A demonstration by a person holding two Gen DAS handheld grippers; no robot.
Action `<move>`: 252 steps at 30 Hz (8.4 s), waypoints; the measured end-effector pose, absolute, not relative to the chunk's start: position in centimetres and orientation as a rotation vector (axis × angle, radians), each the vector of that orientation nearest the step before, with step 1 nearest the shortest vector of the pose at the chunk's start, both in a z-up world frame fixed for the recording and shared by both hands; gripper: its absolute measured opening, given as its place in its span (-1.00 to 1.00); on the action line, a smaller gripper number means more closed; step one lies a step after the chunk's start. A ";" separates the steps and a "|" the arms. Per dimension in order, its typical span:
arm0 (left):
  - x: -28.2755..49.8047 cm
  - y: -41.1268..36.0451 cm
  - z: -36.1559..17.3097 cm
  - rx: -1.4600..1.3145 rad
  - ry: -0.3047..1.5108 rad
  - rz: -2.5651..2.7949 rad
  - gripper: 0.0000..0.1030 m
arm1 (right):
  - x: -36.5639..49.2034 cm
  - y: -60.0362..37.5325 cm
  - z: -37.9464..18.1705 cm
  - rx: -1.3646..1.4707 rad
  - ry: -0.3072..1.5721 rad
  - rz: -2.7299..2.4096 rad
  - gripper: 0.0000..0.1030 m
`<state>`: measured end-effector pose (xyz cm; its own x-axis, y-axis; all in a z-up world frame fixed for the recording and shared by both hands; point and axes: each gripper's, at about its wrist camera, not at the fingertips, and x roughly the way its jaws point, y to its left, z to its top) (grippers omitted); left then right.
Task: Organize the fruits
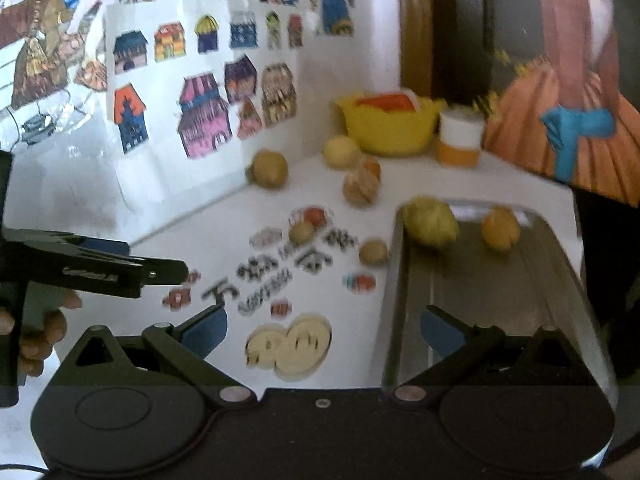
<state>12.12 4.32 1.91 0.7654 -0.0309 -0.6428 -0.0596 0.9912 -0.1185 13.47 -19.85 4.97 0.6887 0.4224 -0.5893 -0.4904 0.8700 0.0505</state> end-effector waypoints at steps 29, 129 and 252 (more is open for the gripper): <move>25.0 -0.7 -1.7 -0.002 0.752 -0.065 0.99 | 24.2 -16.8 -0.4 -0.480 0.591 0.618 0.59; 19.3 -10.7 5.3 -0.101 0.564 -0.264 0.78 | 17.5 -31.2 6.1 -0.234 0.403 0.213 0.85; 27.1 1.1 -0.8 -0.113 0.791 -0.159 -0.57 | 38.7 -14.4 0.0 0.046 0.932 0.679 -0.06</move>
